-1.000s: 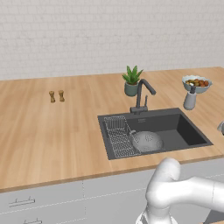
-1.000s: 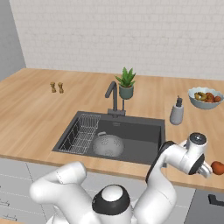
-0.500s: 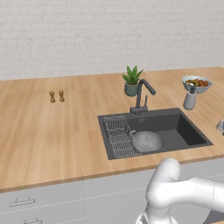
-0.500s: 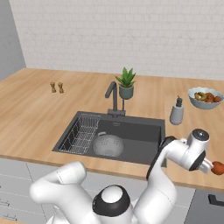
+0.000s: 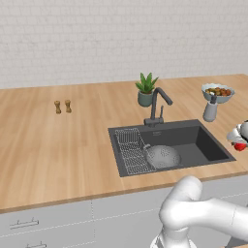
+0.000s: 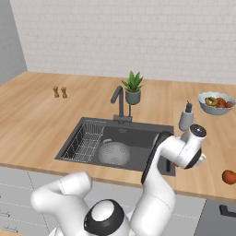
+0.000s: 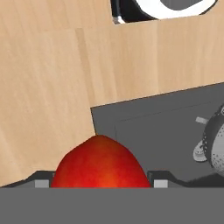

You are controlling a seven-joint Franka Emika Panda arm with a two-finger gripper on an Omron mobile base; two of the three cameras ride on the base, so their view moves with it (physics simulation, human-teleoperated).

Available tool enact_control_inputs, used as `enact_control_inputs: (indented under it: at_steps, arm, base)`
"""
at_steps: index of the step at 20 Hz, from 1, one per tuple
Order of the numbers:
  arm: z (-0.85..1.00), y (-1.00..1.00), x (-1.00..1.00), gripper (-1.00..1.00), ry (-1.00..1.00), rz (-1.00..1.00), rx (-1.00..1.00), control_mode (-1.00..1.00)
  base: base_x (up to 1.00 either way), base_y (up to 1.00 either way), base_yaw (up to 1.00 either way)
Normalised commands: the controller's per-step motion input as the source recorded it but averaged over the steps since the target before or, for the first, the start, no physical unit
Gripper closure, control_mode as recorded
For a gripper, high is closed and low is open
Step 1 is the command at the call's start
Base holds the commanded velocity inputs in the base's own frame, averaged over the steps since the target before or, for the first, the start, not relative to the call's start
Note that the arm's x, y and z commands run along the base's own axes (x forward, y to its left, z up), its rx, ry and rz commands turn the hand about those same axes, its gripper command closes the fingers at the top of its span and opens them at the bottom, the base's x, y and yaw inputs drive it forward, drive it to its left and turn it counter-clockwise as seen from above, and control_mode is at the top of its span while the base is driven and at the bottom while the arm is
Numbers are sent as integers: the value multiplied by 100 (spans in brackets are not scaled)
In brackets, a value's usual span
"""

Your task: Put the colander in the sink, put the orange, apple in the colander, and turn on the sink faucet and pour water over the colander.

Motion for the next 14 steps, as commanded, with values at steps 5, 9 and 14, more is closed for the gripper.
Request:
enact_control_inputs:
  at_steps: [5, 9, 14]
  arm:
    - [32, 100, 14, 100, -9, 31, 2, -100]
    - [8, 100, 19, 100, -14, 26, 5, -100]
    - [-11, 71, 57, 100, 0, 20, 10, -100]
  base:
    - [0, 0, 0]
    - [0, 0, 0]
    - [0, 0, 0]
